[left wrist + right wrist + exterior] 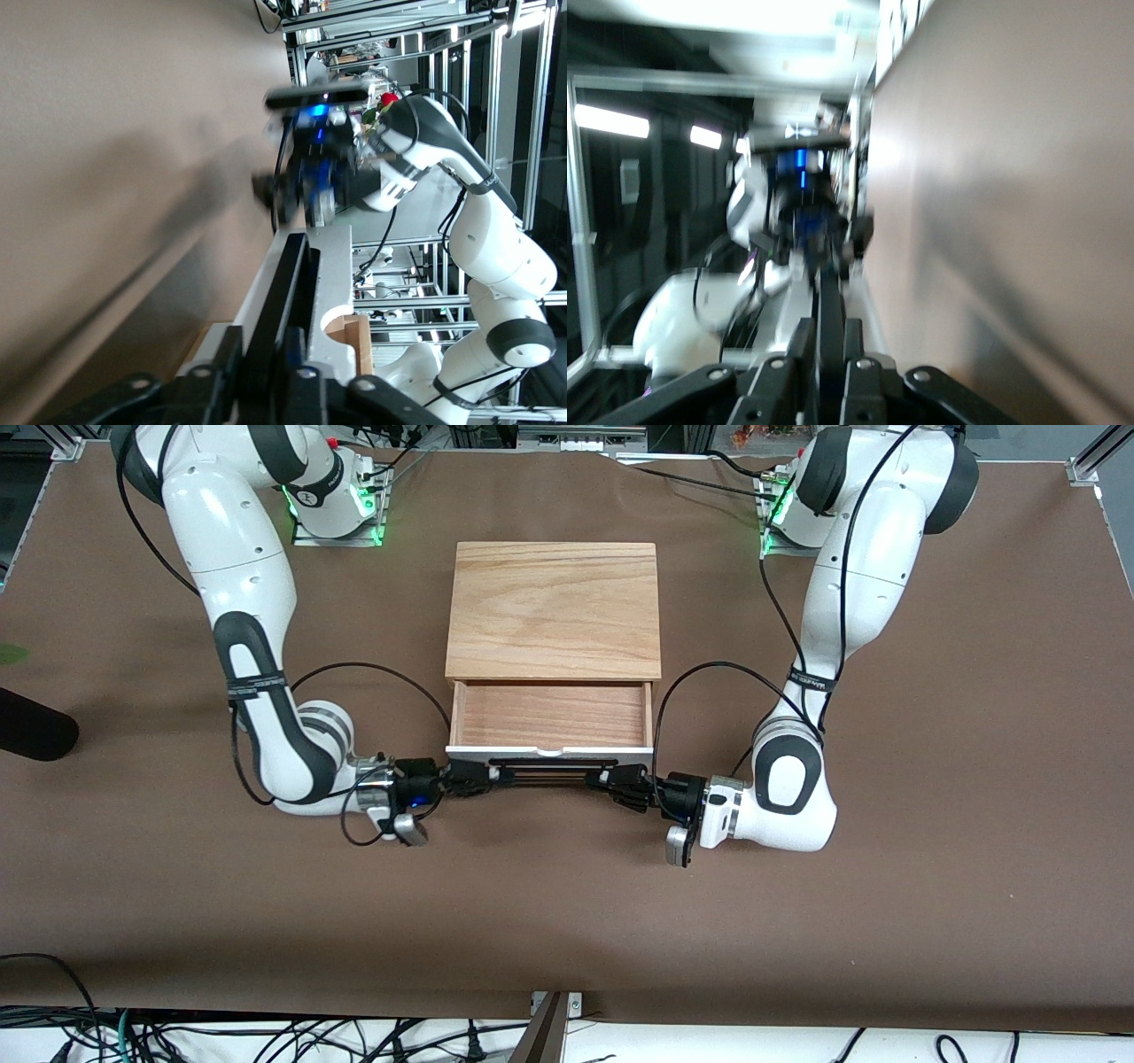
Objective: Pull top drawer with both arms simultaneously
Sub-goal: 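Pull the drawer handle outward from the box with both grippers, then open both grippers and release the drawer handle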
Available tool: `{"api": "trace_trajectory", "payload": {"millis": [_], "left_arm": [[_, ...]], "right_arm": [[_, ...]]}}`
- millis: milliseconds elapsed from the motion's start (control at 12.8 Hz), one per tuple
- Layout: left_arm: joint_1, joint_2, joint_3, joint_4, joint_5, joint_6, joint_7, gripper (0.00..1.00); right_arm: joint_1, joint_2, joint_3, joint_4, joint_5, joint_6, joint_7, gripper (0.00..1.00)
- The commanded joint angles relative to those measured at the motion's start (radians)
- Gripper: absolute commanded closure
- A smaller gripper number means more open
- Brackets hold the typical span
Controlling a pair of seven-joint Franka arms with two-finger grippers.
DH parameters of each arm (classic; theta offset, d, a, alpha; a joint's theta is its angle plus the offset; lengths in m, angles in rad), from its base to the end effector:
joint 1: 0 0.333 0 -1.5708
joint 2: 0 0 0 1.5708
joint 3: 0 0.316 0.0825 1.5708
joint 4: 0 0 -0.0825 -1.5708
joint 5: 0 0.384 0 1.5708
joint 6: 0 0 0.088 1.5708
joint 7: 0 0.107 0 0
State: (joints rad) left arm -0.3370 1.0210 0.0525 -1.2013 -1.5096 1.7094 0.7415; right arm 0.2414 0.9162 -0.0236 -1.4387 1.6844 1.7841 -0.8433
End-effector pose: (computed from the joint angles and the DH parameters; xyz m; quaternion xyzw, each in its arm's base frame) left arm 0.6835 -0.3103 0.1906 0.7559 -0.1291 -0.0423 0.6405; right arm 0.6780 0.2413 0.1759 -0.7377 -0.0205 -0.0215 0.6745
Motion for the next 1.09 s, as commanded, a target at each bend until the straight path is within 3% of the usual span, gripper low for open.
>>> {"api": "trace_trajectory", "payload": {"millis": [0,312,545,779,1013], "left_arm": [[-0.002,-0.003,-0.014,0.003,-0.024,-0.007,-0.019,0.00],[0.007,0.016,-0.014,-0.014,-0.031,-0.007,0.258,0.00],[0.010,0.010,-0.013,-0.012,-0.020,-0.007,0.372,0.00],[0.023,-0.018,-0.005,0.000,-0.011,-0.007,0.358,0.00],[0.058,-0.067,-0.003,0.011,0.059,-0.027,0.128,0.00]], "right_arm": [[-0.051,0.030,-0.001,0.077,0.017,0.005,0.035,0.00],[-0.051,0.023,-0.006,0.077,0.012,0.006,0.044,0.00],[-0.034,0.012,-0.071,0.078,-0.044,0.008,0.049,0.00],[-0.033,-0.010,-0.111,0.095,-0.127,0.012,0.153,0.00],[-0.031,-0.013,-0.118,0.164,-0.228,0.044,0.359,0.00]]}}
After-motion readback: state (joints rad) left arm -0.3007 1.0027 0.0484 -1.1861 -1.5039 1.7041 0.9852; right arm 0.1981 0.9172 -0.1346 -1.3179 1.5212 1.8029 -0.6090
